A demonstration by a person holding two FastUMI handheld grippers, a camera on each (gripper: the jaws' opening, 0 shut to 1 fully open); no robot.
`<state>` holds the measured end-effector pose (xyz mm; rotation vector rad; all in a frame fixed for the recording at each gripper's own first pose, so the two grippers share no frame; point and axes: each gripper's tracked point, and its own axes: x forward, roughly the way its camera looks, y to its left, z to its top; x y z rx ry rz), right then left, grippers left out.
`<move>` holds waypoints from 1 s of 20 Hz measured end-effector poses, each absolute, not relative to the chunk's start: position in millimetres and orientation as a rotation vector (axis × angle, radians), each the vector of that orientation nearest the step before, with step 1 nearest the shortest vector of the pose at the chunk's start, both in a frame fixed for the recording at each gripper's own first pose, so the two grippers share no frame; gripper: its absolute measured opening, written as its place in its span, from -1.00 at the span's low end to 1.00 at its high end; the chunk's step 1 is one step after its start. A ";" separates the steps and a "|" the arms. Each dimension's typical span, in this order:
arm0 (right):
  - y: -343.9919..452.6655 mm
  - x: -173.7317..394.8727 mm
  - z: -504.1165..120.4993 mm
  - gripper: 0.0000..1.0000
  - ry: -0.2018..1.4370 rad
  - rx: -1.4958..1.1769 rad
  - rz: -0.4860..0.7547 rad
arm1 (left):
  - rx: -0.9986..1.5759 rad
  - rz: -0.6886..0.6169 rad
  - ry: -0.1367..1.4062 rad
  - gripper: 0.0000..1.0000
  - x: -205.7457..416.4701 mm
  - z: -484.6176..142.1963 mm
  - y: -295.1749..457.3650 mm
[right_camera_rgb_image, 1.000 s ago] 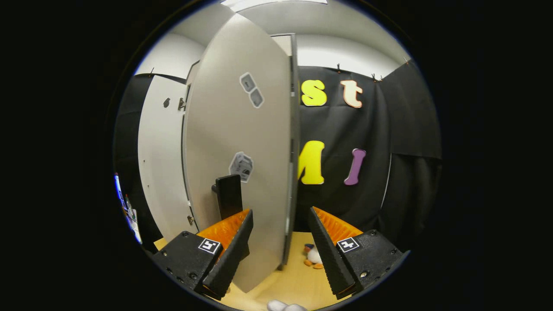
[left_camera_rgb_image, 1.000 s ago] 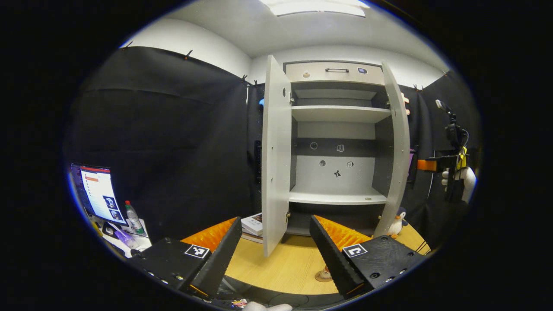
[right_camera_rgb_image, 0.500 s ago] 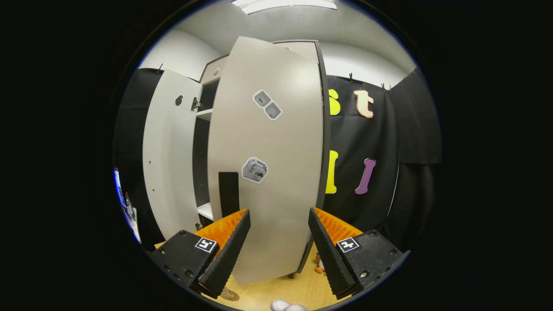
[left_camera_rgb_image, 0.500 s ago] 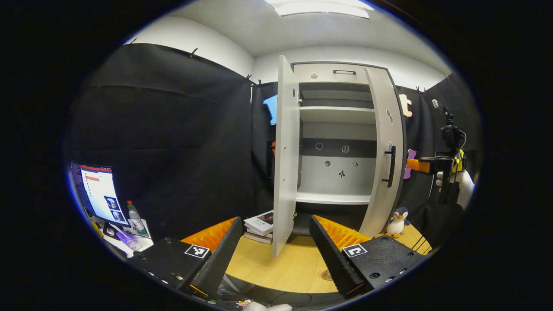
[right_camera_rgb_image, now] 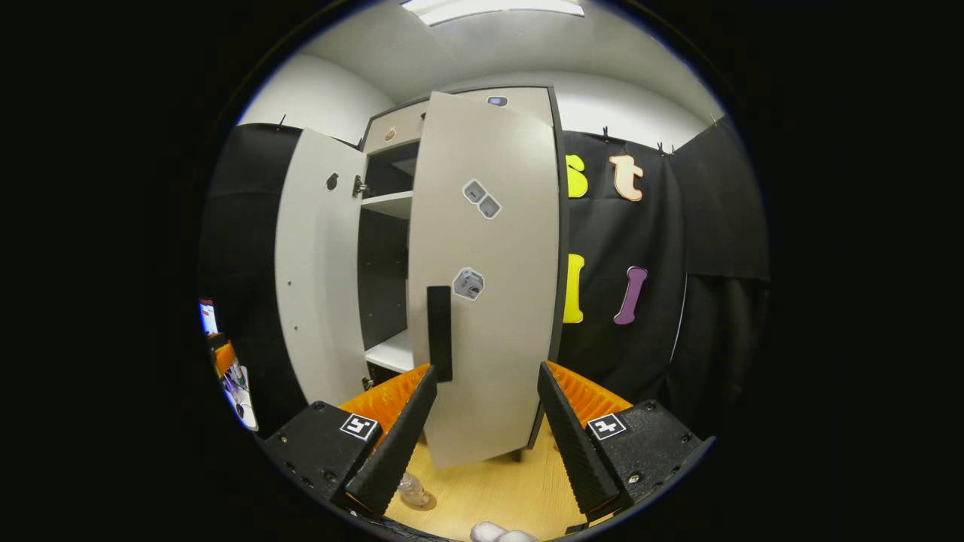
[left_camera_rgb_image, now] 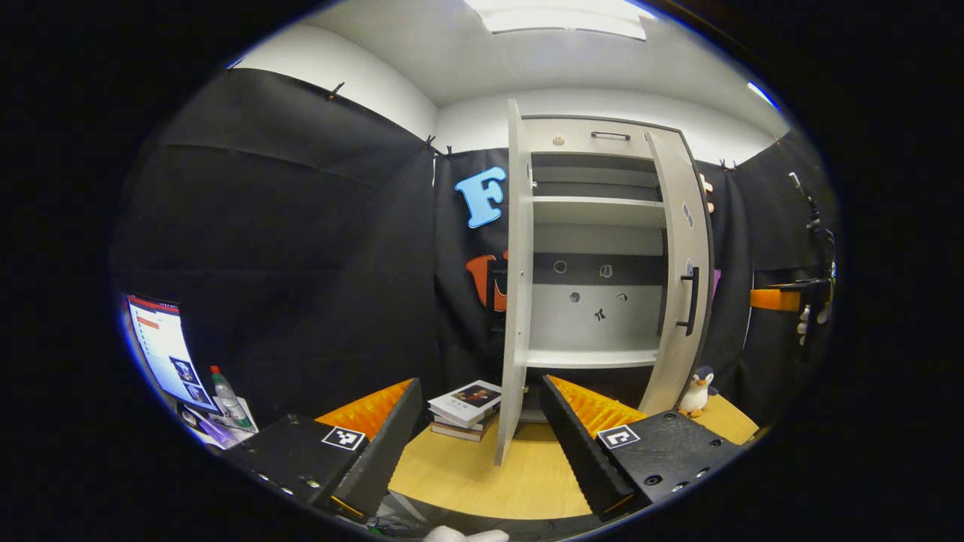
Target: Grasp the bottle in the cabinet with the left hand and place it on the coaster, then close the right door with the right hand and the left door with the left hand.
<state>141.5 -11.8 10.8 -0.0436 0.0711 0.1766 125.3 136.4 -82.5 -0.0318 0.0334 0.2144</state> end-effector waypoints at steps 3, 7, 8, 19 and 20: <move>-3.2 104.8 6.0 0.67 0.075 -0.037 0.169 | -0.011 0.218 0.030 0.92 148.7 -80.5 169.1; -0.3 56.1 -4.5 0.67 0.086 -0.037 0.140 | 0.018 0.211 0.002 0.92 196.3 -74.1 208.7; -0.8 45.6 -8.5 0.67 0.094 -0.028 0.127 | 0.024 0.209 0.001 0.92 208.9 -73.8 217.6; -27.0 -17.7 -40.9 0.67 0.183 0.043 -0.033 | 0.074 0.104 -0.005 0.92 328.4 -60.7 224.4; -26.0 -18.4 -40.3 0.67 0.184 0.045 -0.030 | 0.081 0.101 -0.002 0.92 330.9 -61.9 222.1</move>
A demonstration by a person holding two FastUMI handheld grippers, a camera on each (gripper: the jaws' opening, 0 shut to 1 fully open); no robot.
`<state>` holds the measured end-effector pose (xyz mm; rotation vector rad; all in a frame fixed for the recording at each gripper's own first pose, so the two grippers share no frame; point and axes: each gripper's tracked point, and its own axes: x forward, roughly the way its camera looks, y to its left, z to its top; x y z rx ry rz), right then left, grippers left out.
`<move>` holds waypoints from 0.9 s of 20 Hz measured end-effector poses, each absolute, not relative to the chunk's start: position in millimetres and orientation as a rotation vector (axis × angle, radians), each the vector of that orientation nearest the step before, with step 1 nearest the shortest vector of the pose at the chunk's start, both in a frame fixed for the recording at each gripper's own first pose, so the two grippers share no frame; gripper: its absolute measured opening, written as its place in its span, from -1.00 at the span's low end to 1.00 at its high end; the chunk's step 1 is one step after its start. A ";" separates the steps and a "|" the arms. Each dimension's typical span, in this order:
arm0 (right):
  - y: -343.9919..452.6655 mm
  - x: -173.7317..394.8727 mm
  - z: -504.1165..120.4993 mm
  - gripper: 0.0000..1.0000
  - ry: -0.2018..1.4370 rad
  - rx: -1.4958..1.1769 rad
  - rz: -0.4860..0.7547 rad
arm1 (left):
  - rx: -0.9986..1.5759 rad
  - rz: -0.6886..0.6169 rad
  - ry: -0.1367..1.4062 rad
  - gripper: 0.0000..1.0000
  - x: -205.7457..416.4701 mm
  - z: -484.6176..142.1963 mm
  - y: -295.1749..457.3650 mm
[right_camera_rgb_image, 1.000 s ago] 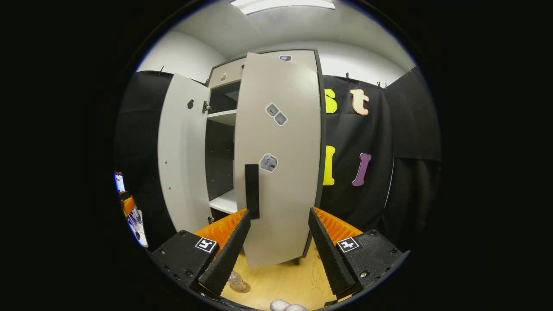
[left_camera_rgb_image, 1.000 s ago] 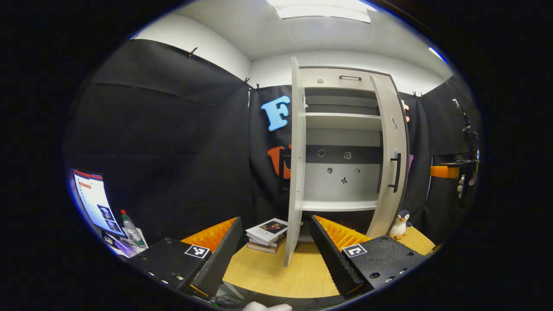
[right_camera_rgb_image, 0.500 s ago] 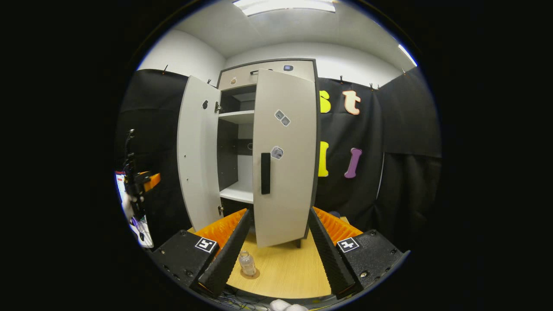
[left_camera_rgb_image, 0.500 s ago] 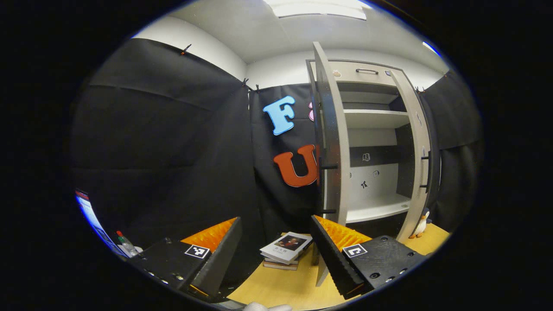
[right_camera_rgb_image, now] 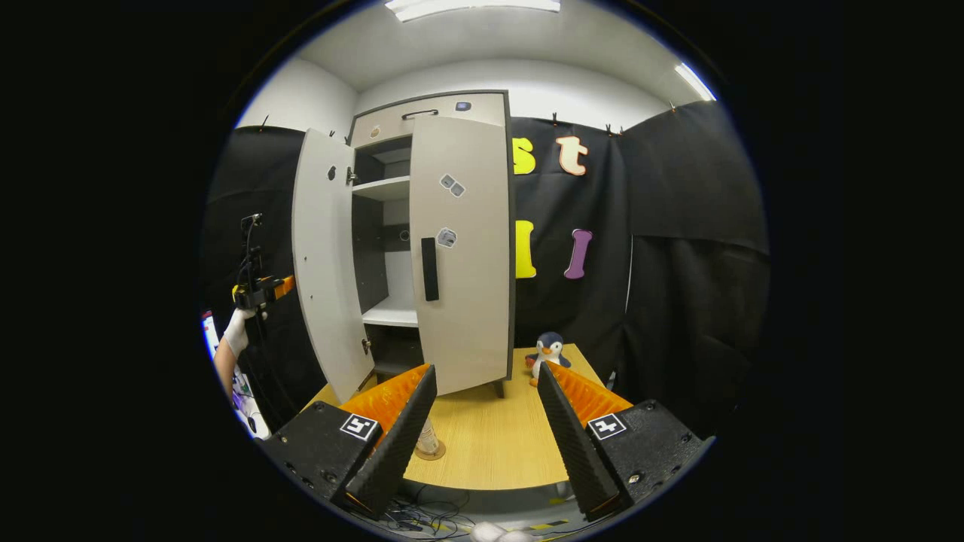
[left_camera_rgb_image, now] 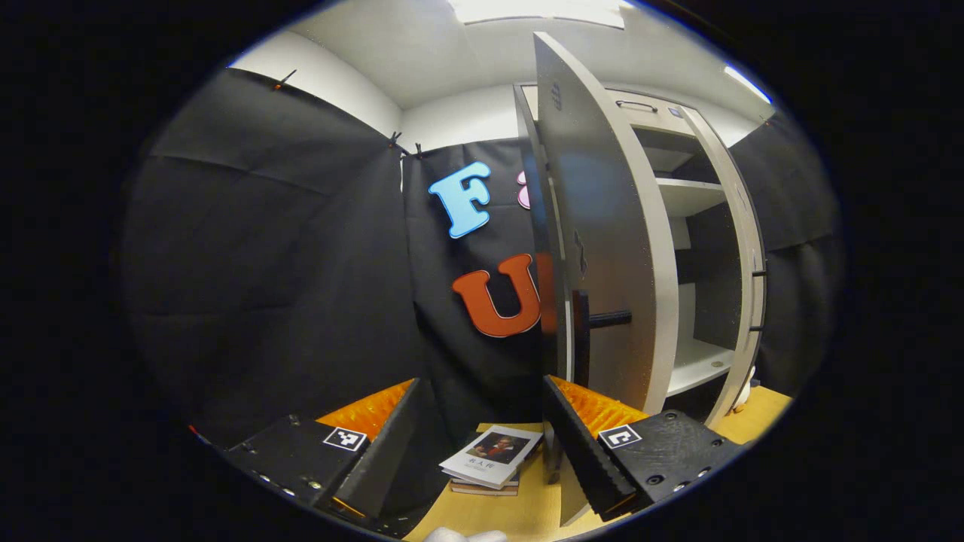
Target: Grasp the bottle in the cabinet with the left hand and place it on the coaster, then close the right door with the right hand and the left door with the left hand.
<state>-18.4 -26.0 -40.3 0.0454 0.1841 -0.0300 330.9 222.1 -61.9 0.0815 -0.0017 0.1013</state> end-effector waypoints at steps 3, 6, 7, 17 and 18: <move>-22.2 -20.3 -39.8 0.67 0.187 0.012 -0.008 | 0.081 0.102 -0.023 0.84 332.0 -57.4 222.8; -17.6 -22.6 -35.7 0.67 0.187 0.000 0.028 | 0.060 0.084 -0.006 0.77 330.5 -59.6 218.2; -15.9 -23.0 -33.2 0.67 0.182 -0.001 0.038 | 0.066 0.090 0.002 0.82 330.2 -60.7 218.1; -32.7 -19.0 -36.9 0.67 0.177 0.019 0.084 | 0.085 0.067 -0.006 0.77 327.2 -53.5 159.4; -36.0 -16.6 -37.0 0.67 0.174 0.028 0.092 | 0.068 0.059 -0.003 0.77 327.7 -54.7 149.4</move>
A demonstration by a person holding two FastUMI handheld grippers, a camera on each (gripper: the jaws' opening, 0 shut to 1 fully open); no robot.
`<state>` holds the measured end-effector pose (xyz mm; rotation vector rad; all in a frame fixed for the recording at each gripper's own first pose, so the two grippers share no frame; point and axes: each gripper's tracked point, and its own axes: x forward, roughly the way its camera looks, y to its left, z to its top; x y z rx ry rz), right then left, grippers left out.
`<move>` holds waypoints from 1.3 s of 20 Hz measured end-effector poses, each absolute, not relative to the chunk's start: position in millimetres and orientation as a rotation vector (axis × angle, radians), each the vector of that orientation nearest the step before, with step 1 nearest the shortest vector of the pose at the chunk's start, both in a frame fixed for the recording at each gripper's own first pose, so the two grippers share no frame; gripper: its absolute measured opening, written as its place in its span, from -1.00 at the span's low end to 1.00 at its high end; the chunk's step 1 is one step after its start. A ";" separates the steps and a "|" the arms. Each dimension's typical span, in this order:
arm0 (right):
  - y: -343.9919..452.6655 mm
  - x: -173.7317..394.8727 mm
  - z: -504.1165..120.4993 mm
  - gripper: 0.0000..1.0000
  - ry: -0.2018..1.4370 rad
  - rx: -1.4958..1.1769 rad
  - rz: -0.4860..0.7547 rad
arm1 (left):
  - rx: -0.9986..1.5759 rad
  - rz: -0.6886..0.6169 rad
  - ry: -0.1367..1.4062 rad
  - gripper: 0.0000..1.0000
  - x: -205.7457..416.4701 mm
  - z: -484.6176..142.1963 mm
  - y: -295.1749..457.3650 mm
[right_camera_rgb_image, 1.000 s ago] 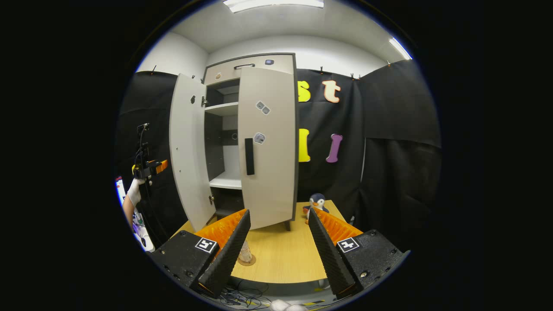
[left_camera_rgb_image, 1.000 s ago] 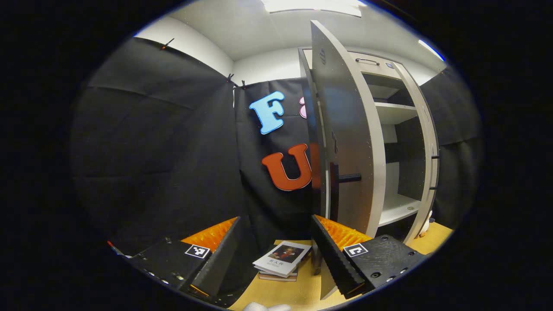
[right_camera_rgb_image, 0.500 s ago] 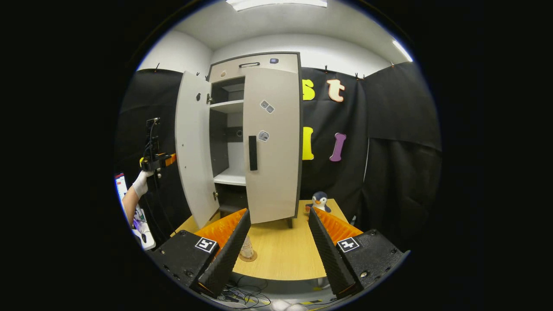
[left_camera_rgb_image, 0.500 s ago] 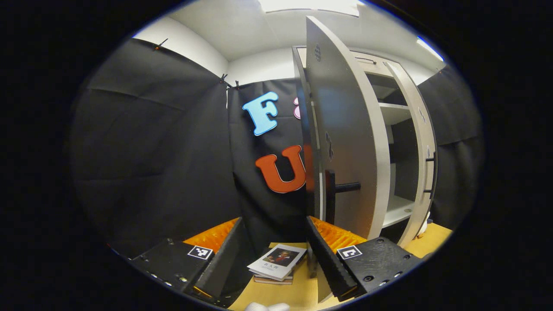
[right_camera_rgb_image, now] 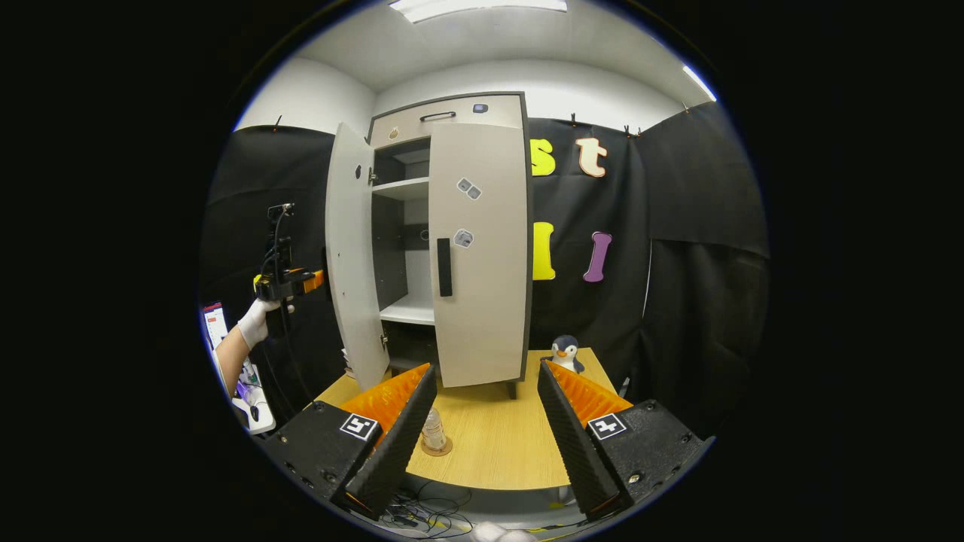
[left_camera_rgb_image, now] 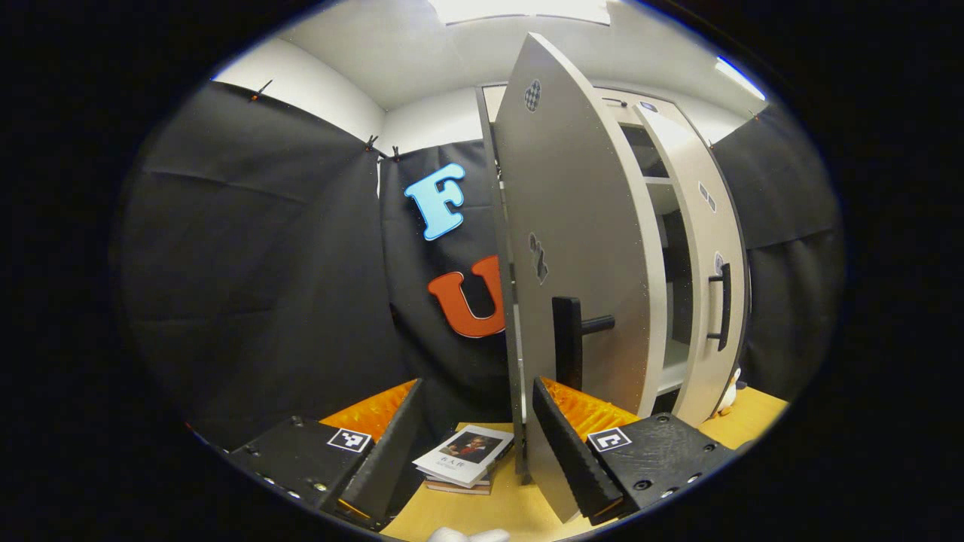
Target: Grasp the bottle in the cabinet with the left hand and place it on the coaster, then close the right door with the right hand and the left door with the left hand.
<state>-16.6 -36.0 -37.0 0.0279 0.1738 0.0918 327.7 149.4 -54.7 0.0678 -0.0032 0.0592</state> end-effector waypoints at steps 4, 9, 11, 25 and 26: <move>-54.5 3.5 -35.5 0.67 0.177 0.036 0.118 | 0.011 0.039 0.020 0.78 335.1 -56.0 113.3; -65.4 21.0 -28.6 0.67 0.172 0.023 0.158 | 0.029 0.003 0.009 0.79 354.0 -52.1 55.1; -70.0 21.6 -24.5 0.67 0.157 0.004 0.162 | 0.040 0.013 0.008 0.96 360.7 -50.8 41.2; -46.7 52.9 0.2 0.67 0.051 -0.009 0.137 | 0.055 0.053 0.014 0.92 241.9 -38.8 49.4; -43.2 54.4 -1.2 0.67 0.052 -0.005 0.133 | 0.056 0.057 0.012 0.92 226.4 -38.3 52.3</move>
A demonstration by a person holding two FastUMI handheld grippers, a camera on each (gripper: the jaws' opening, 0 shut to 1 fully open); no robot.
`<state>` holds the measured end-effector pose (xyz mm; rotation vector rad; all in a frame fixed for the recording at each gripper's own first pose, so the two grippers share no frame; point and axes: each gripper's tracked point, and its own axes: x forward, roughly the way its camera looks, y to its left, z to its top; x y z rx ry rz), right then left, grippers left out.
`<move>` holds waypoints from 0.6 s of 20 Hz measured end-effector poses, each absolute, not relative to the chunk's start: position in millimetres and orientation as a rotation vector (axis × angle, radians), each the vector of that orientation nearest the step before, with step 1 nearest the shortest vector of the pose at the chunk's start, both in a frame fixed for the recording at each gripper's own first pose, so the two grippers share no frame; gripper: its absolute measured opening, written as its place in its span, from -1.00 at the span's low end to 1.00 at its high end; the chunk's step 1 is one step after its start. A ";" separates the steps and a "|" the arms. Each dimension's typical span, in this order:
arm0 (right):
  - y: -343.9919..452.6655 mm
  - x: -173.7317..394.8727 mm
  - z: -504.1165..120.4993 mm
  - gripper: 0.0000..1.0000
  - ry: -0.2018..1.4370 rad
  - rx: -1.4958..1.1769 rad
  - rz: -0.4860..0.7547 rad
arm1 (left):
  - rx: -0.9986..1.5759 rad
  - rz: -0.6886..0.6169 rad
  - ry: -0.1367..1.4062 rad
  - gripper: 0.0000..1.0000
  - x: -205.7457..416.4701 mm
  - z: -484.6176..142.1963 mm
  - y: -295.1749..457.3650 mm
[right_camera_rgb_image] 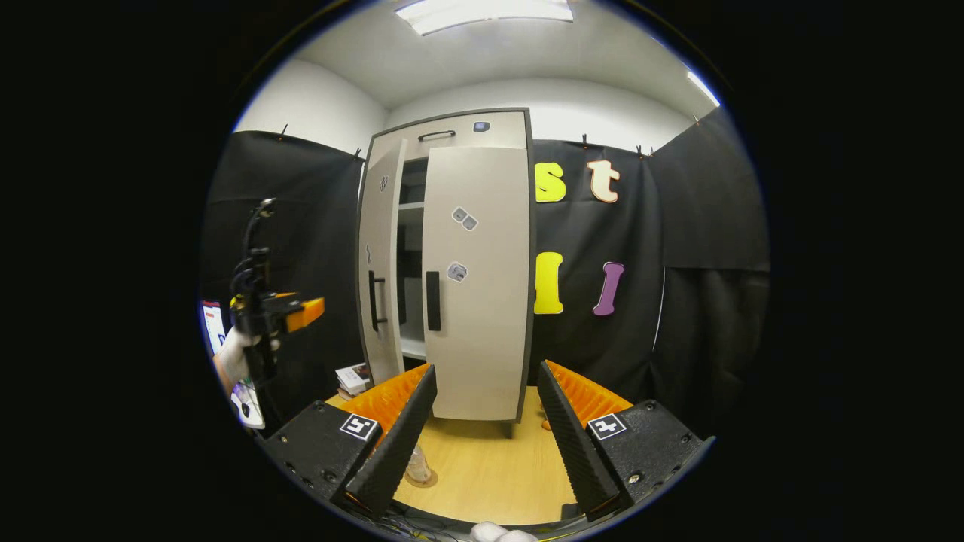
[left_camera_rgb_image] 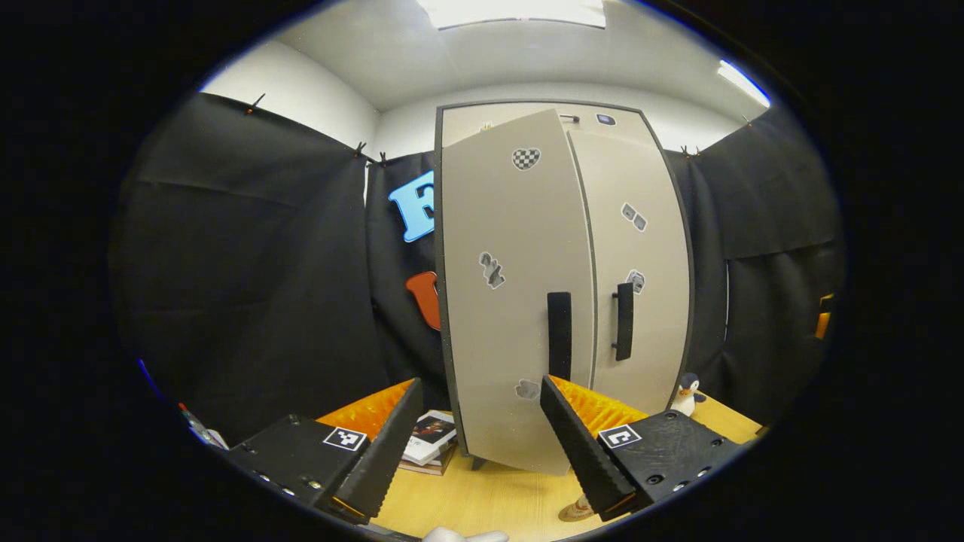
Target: Grasp the bottle in the cabinet with the left hand and place it on the coaster, then close the right door with the right hand and the left door with the left hand.
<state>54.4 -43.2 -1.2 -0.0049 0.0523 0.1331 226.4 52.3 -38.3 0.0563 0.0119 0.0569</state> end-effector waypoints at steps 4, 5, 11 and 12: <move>-29.8 55.5 -1.3 0.67 0.044 0.006 0.113 | 0.018 0.079 0.035 0.91 171.5 -50.3 64.3; -25.9 55.3 -1.3 0.67 0.039 0.002 0.106 | 0.015 0.085 0.041 0.91 160.5 -54.0 67.1; -9.2 44.0 -6.1 0.67 0.013 -0.017 0.071 | 0.006 0.117 0.060 0.92 115.7 -62.3 83.0; -6.4 41.6 -8.4 0.67 0.013 -0.015 0.069 | 0.001 0.114 0.057 0.92 112.3 -61.2 82.5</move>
